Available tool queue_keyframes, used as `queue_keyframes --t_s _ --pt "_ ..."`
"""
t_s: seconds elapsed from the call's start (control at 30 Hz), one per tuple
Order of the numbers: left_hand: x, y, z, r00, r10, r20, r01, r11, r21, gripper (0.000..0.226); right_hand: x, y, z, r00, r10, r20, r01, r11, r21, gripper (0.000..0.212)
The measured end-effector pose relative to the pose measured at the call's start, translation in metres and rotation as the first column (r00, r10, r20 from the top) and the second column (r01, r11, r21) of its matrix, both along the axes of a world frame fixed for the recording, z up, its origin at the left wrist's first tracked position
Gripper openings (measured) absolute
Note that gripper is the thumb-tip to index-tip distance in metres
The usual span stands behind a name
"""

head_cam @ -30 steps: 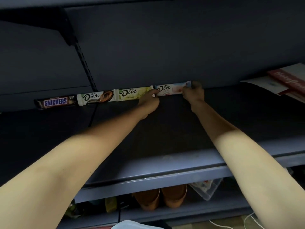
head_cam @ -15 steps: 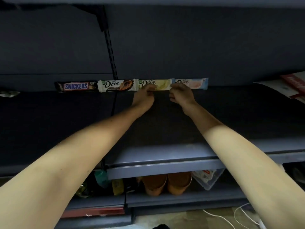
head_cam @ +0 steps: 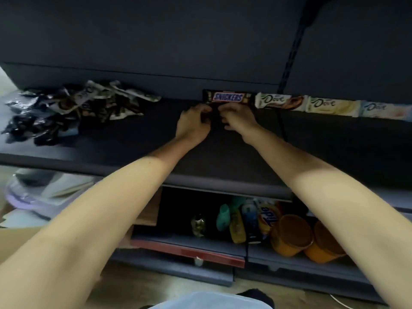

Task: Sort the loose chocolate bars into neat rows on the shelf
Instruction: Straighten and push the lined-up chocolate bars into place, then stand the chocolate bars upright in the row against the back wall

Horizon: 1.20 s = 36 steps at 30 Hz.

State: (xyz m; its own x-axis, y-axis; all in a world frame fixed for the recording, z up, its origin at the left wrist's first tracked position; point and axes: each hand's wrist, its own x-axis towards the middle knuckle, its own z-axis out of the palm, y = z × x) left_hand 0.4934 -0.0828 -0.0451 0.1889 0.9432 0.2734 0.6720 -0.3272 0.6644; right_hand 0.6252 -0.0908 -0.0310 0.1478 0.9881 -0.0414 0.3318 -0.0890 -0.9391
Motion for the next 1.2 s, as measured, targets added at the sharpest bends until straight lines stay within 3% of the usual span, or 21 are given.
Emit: queue_keyframes --t_s 0.17,0.4,0.6,0.83,1.0,1.2 --pt "-0.119 0.014 0.001 0.995 0.041 -0.090 -0.036 0.998 0.052 0.036 -0.110 0.019 -0.003 0.995 0.074 0.069 -0.074 0.997 -0.003 0.022" --pt "-0.231 0.029 0.006 0.985 0.142 -0.095 -0.131 0.985 0.115 0.031 -0.202 0.043 0.001 0.956 0.180 0.233 -0.189 0.982 0.016 0.018" --pt "-0.294 0.029 -0.004 0.971 0.238 -0.037 -0.234 0.968 0.087 0.031 -0.259 0.055 -0.006 0.896 0.275 0.347 -0.302 0.953 0.022 0.022" --pt "-0.322 0.029 -0.005 0.961 0.274 0.032 -0.275 0.946 0.173 0.031 -0.299 0.061 -0.009 0.839 0.330 0.433 -0.393 0.917 0.063 0.026" --pt "-0.326 0.033 -0.001 0.921 0.353 0.167 -0.371 0.924 0.093 0.032 -0.298 0.062 -0.011 0.851 0.324 0.413 -0.384 0.921 0.069 0.026" --pt "-0.315 0.047 0.001 0.837 0.400 0.373 -0.341 0.915 -0.216 0.038 -0.294 0.059 -0.012 0.859 0.331 0.390 -0.385 0.921 0.067 0.024"
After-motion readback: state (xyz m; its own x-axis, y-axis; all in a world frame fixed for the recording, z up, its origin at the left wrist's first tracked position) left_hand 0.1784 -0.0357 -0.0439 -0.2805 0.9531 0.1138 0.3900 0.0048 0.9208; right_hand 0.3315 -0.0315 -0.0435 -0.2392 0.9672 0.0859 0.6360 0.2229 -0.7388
